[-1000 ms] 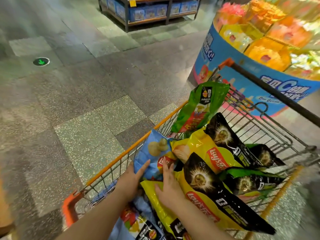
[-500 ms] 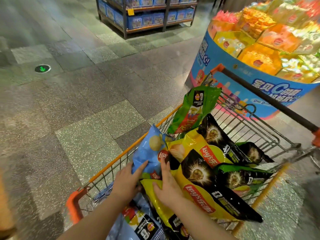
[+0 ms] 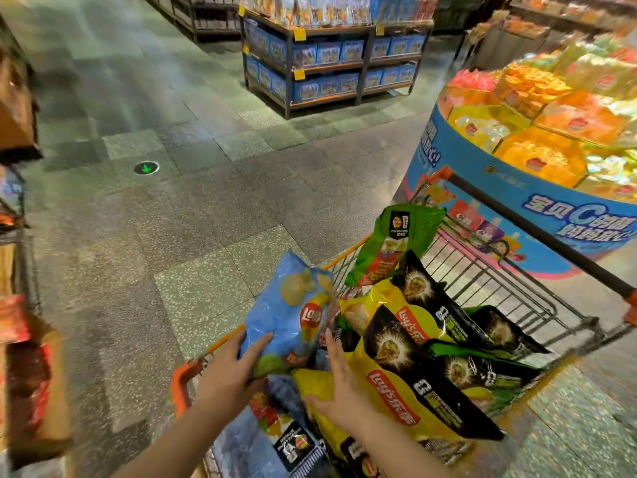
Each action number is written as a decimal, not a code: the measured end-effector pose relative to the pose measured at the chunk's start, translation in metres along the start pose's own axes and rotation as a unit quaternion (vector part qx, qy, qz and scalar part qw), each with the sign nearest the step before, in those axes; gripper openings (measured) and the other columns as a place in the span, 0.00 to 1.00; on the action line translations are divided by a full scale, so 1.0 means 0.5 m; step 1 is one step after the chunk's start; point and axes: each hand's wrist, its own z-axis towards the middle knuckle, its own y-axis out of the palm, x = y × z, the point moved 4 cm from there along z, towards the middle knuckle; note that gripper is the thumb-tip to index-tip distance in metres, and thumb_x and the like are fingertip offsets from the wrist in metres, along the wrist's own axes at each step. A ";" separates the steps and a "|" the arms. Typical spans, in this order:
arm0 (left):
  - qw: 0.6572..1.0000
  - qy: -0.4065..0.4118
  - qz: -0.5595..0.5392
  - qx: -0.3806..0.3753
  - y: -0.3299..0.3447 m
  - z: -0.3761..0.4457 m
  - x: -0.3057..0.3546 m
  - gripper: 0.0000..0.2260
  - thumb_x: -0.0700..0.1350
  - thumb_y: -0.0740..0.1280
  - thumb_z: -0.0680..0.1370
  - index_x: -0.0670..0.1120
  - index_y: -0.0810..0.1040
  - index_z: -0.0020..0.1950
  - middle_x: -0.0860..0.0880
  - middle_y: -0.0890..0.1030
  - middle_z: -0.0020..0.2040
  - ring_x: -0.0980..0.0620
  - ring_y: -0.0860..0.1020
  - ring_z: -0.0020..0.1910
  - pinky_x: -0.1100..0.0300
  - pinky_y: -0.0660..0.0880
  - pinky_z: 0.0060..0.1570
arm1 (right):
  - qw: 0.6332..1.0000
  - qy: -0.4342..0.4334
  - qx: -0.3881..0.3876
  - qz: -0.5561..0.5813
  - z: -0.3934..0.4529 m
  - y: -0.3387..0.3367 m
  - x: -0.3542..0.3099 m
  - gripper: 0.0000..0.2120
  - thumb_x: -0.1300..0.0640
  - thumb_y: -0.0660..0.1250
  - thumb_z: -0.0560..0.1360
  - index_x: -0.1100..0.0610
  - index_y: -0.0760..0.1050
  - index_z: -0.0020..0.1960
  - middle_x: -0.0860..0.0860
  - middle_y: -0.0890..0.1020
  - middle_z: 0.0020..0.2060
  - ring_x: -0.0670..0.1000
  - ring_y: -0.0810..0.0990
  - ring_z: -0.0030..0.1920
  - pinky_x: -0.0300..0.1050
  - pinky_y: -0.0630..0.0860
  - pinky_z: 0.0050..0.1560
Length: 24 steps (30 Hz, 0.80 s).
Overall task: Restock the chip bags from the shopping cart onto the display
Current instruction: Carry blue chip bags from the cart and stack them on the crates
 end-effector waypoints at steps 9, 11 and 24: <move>0.988 -0.074 -0.031 0.135 -0.136 -0.094 0.062 0.39 0.43 0.80 0.64 0.52 0.63 0.70 0.35 0.75 0.58 0.34 0.80 0.48 0.51 0.77 0.35 | 0.990 -0.141 -0.011 0.007 -0.011 -0.045 -0.070 0.55 0.50 0.74 0.71 0.25 0.26 0.60 0.46 0.38 0.77 0.50 0.42 0.77 0.52 0.53 0.75; 0.980 -0.096 -0.047 0.167 -0.164 -0.119 0.089 0.31 0.51 0.71 0.70 0.52 0.62 0.70 0.36 0.75 0.57 0.36 0.80 0.46 0.55 0.74 0.36 | 0.984 -0.177 -0.011 0.020 -0.024 -0.055 -0.083 0.54 0.49 0.75 0.70 0.26 0.28 0.62 0.47 0.40 0.77 0.50 0.44 0.77 0.54 0.55 0.75; 0.928 -0.143 -0.106 0.328 -0.247 -0.265 0.259 0.31 0.58 0.63 0.71 0.46 0.65 0.71 0.40 0.73 0.62 0.45 0.74 0.57 0.50 0.74 0.51 | 0.922 -0.373 0.003 0.106 -0.116 -0.112 -0.137 0.55 0.57 0.76 0.69 0.25 0.37 0.70 0.46 0.51 0.77 0.49 0.57 0.76 0.54 0.68 0.69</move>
